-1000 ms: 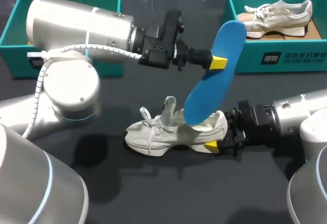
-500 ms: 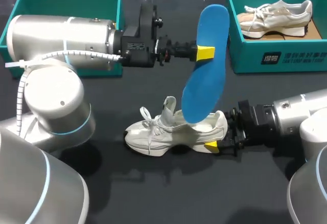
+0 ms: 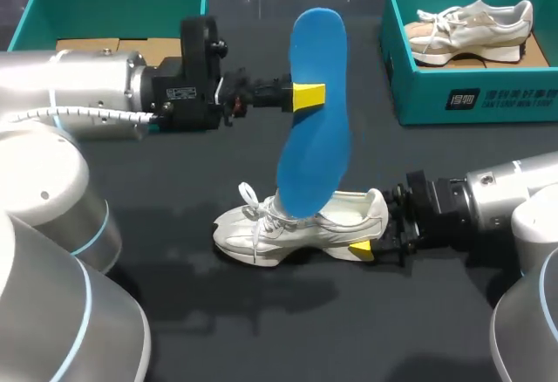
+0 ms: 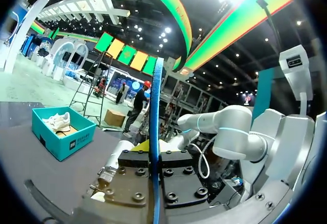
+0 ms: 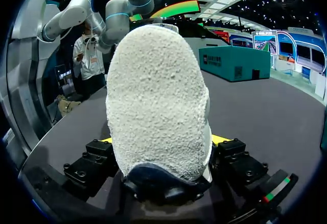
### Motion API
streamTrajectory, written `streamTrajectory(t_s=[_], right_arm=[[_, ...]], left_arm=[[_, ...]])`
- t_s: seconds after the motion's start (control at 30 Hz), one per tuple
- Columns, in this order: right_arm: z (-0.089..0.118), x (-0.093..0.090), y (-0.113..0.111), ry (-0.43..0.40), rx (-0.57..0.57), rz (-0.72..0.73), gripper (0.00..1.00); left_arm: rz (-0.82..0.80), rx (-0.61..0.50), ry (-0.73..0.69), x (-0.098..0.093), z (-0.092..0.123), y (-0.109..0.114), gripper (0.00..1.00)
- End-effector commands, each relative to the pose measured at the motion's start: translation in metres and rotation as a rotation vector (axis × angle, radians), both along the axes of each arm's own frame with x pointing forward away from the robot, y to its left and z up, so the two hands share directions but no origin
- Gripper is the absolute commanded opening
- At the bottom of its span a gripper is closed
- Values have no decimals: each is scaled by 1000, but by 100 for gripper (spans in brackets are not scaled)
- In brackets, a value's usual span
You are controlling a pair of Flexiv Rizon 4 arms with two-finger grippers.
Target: Take the shoe out of the shoebox, open the shoe tongue, remove and reinsert the insole, then place the shoe into the shoebox
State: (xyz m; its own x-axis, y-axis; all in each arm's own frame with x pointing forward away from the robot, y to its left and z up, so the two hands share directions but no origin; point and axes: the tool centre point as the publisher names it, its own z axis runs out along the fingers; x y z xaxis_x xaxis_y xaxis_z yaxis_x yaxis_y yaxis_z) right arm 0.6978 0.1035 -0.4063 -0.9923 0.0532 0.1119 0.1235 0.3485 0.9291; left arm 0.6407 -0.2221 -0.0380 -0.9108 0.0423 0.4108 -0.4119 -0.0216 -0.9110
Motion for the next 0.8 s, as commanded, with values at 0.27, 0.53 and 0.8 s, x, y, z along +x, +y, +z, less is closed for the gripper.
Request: streamTrajectory(t_s=[0.27,0.53,0.8], right_arm=[[-1,-1,1,1,-5,0,0],[-1,-1,1,1,-5,0,0],[-1,-1,1,1,-5,0,0]], left_arm=[[-37,-3,11,-17,-3,18,0],[-68,-11,24,-28,0,16,0],[-68,-11,24,-28,0,16,0]])
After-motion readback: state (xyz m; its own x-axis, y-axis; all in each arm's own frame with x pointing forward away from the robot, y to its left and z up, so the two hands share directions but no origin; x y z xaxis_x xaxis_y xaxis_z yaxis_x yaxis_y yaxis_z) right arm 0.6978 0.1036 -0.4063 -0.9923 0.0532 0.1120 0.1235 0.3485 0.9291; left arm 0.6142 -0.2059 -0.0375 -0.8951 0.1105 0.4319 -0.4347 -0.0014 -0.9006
